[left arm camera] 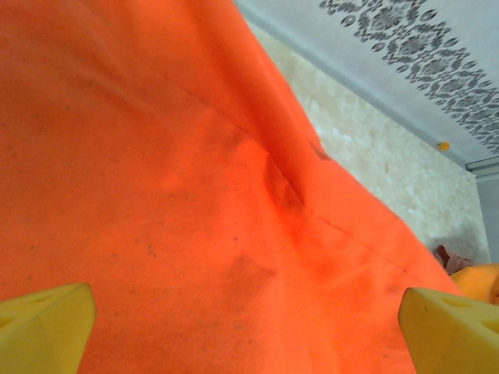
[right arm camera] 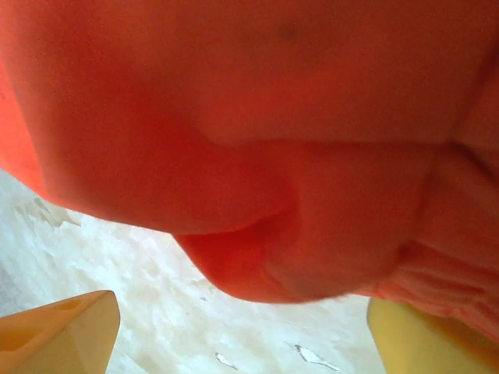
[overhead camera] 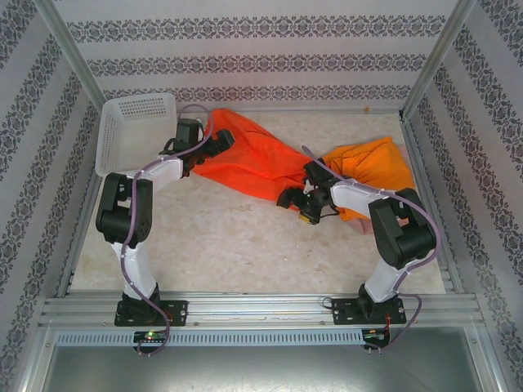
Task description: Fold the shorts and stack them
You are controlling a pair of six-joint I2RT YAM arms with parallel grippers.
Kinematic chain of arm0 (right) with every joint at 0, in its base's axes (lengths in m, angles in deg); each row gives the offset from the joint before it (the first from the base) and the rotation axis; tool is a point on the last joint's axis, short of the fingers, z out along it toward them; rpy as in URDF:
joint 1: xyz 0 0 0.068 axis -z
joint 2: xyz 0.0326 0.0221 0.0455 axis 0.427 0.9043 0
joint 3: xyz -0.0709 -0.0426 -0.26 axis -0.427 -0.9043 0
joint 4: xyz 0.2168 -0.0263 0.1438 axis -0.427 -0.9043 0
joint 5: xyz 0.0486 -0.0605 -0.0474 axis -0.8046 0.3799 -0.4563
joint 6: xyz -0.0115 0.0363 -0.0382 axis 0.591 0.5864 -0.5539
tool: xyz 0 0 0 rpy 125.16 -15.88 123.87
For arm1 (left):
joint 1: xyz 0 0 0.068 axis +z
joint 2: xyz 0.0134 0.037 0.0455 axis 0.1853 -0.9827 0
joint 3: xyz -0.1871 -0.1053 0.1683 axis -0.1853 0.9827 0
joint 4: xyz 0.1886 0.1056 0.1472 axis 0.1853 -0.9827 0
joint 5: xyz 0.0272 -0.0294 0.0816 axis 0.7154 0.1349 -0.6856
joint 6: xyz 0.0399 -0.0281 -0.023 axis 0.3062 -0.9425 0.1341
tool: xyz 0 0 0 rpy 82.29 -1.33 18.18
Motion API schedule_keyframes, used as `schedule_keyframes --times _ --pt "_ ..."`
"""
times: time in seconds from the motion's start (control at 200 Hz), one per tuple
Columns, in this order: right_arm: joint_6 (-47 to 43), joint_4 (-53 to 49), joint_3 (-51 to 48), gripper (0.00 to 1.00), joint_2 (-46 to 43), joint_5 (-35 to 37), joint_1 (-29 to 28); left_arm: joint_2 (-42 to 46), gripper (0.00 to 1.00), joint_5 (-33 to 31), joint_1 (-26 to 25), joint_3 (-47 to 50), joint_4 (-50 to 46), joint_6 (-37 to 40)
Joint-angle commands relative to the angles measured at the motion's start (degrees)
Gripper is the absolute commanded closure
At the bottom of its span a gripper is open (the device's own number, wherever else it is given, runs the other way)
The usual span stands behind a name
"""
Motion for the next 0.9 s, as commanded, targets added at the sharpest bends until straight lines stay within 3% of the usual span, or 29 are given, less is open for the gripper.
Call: schedule_keyframes --times 0.0,0.245,0.505,0.644,0.894 --pt "-2.1 -3.7 -5.6 0.12 -2.9 0.1 0.6 3.3 0.0 0.8 -0.1 1.1 2.1 -0.6" --pt "-5.5 -5.2 -12.7 0.12 -12.0 -2.5 5.7 4.0 0.0 0.9 -1.4 1.9 -0.8 1.3" --pt "-4.2 -4.5 -0.4 0.11 -20.0 0.7 -0.9 0.9 0.01 0.0 -2.5 2.9 1.3 1.3" --pt "-3.4 -4.4 8.7 0.11 -13.5 5.4 -0.9 3.1 0.0 -1.9 -2.4 3.5 1.9 2.2" --pt "-2.6 -3.8 25.2 0.12 7.0 2.0 -1.6 9.3 0.0 -6.7 -1.5 6.3 3.5 2.5"
